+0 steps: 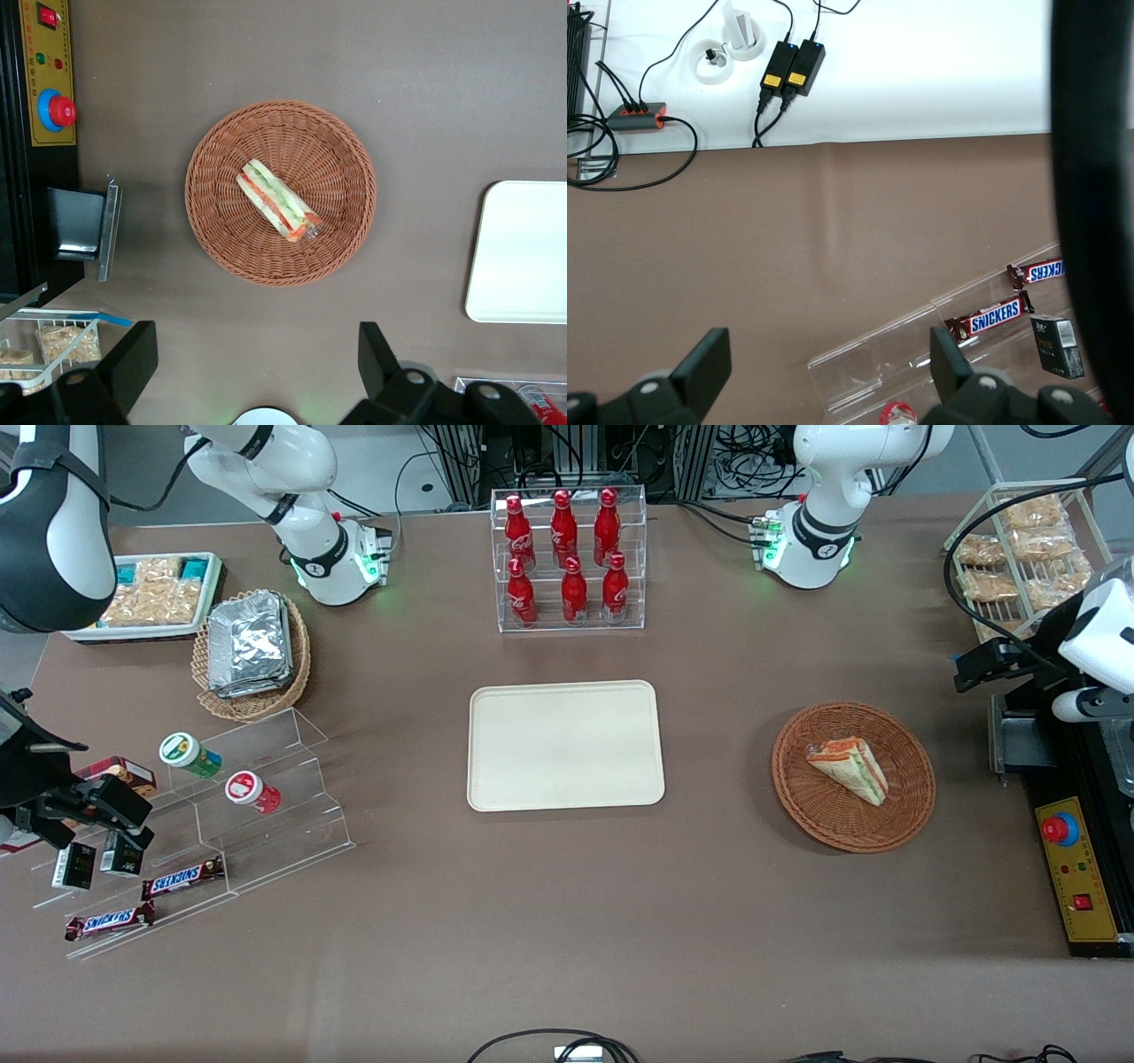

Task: Place sandwich from basket to tray
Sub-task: 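Move the left gripper toward the sandwich in the wicker basket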

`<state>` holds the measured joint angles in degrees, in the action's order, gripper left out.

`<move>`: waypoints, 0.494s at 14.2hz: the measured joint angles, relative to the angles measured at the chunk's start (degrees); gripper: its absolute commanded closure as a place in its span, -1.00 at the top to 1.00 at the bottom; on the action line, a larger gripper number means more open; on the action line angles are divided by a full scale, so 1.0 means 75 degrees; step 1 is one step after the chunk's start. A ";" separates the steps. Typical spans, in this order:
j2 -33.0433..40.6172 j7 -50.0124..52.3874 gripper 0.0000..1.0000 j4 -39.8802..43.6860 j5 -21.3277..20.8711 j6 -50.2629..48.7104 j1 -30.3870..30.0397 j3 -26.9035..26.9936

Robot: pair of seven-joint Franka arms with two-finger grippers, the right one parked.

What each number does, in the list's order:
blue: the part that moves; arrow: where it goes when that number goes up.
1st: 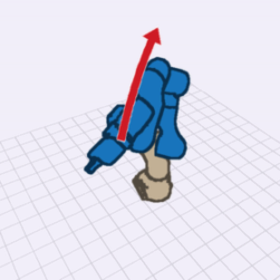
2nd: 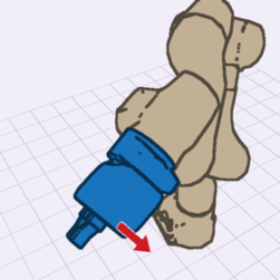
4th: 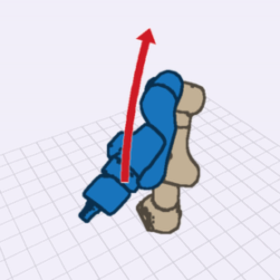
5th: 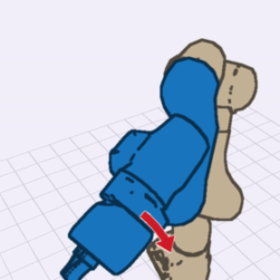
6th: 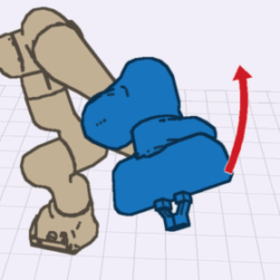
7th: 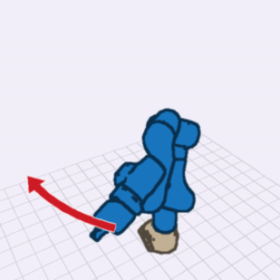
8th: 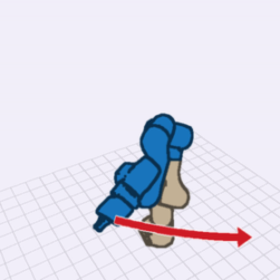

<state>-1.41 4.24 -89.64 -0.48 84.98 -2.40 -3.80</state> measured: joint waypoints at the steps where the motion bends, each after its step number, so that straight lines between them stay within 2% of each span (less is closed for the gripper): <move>1: -0.0010 0.0000 1.00 0.0000 -0.0001 0.0001 0.0000 0.0002; 5: -0.0200 0.0000 1.00 -0.0002 -0.0014 0.0132 -0.0003 0.0035; 7: -0.0385 0.0001 1.00 -0.0144 -0.0252 0.0572 -0.0004 0.0055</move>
<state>-4.30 4.25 -90.72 -2.37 89.27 -2.43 -3.39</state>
